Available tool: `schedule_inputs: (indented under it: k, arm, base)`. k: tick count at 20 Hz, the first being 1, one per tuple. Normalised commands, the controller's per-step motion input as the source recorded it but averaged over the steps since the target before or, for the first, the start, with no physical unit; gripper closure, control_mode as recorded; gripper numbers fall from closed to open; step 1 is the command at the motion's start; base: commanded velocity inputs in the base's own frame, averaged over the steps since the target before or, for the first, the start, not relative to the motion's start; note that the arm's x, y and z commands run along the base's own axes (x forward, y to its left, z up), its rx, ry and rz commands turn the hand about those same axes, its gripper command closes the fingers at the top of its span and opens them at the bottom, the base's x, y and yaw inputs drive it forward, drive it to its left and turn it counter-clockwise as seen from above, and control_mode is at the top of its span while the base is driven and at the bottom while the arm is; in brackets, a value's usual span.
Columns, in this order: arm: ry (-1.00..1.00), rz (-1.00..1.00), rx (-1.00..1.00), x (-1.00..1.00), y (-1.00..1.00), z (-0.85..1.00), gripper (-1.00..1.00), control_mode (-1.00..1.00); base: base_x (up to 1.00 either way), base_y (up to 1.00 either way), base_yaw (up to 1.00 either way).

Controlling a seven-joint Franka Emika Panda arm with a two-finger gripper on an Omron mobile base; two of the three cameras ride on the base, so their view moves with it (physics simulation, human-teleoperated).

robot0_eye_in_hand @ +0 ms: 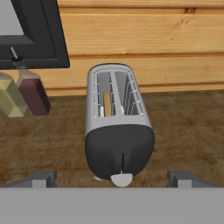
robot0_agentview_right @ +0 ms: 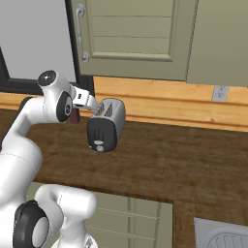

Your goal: Start the toaster. Once the lever pops up, take the bread to the plate on the dining counter.

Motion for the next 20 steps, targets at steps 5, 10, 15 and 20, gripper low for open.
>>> schedule_inputs:
  k: [5, 10, 15, 20]
  arm:
    - [0.00, 0.00, 0.00, 0.00, 0.00, 0.00, -1.00, -1.00]
    - [0.00, 0.00, 0.00, 0.00, 0.00, 0.00, -1.00, -1.00]
    - [0.00, 0.00, 0.00, 0.00, 0.00, 0.00, -1.00, -1.00]
    - [0.00, 0.00, 0.00, 0.00, 0.00, 0.00, -1.00, -1.00]
  base:
    - [0.00, 0.00, 0.00]
    - [0.00, 0.00, 0.00]
    - [0.00, 0.00, 0.00]
    - [0.00, 0.00, 0.00]
